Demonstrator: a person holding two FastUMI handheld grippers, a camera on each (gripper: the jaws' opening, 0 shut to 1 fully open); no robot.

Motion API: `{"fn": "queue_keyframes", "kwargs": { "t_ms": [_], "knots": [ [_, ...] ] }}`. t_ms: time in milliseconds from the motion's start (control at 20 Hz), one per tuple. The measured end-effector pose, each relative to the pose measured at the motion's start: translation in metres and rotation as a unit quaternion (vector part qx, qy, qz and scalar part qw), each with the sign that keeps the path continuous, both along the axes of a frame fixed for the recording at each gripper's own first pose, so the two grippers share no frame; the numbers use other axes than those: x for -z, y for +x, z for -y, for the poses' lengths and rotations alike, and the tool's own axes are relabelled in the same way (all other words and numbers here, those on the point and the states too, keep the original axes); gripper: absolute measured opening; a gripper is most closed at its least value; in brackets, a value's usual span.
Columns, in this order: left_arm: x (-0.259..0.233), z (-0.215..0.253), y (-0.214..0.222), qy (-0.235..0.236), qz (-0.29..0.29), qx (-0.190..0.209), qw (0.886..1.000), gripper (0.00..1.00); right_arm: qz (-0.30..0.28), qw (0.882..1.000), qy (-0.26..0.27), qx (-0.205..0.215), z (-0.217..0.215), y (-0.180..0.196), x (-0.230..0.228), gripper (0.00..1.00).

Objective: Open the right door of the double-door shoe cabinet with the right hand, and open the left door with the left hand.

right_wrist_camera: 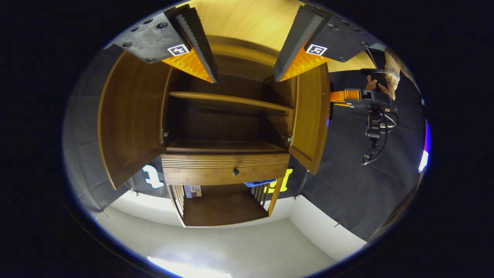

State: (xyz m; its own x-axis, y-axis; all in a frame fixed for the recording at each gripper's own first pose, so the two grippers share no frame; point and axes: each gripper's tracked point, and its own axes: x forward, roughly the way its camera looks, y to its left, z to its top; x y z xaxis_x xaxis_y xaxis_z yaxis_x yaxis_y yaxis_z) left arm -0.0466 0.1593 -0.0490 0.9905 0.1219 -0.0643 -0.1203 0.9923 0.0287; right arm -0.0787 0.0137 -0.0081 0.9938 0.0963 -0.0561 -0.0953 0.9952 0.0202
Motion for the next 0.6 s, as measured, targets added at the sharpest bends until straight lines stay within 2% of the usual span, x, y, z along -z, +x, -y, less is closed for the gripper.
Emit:
{"fn": "queue_keyframes", "kwargs": {
  "t_ms": [300, 350, 450, 600],
  "knots": [
    [0.004, -0.034, -0.009, 0.011, -0.004, -0.061, 0.998, 0.23, -0.008, 1.0, -0.007, -0.012, -0.008, 0.009, 0.008, 0.93],
    [0.003, -0.037, -0.01, 0.004, -0.001, -0.063, 0.998, 0.16, -0.009, 1.0, -0.007, -0.015, -0.009, 0.011, 0.009, 0.94],
    [-0.001, -0.04, -0.016, -0.011, 0.005, -0.063, 0.998, 0.17, -0.011, 1.0, -0.007, -0.019, -0.012, 0.012, 0.011, 0.93],
    [-0.006, -0.052, -0.025, -0.007, 0.013, -0.083, 0.996, 0.17, -0.011, 1.0, -0.005, -0.022, -0.012, 0.016, 0.012, 0.93]
  ]
}}
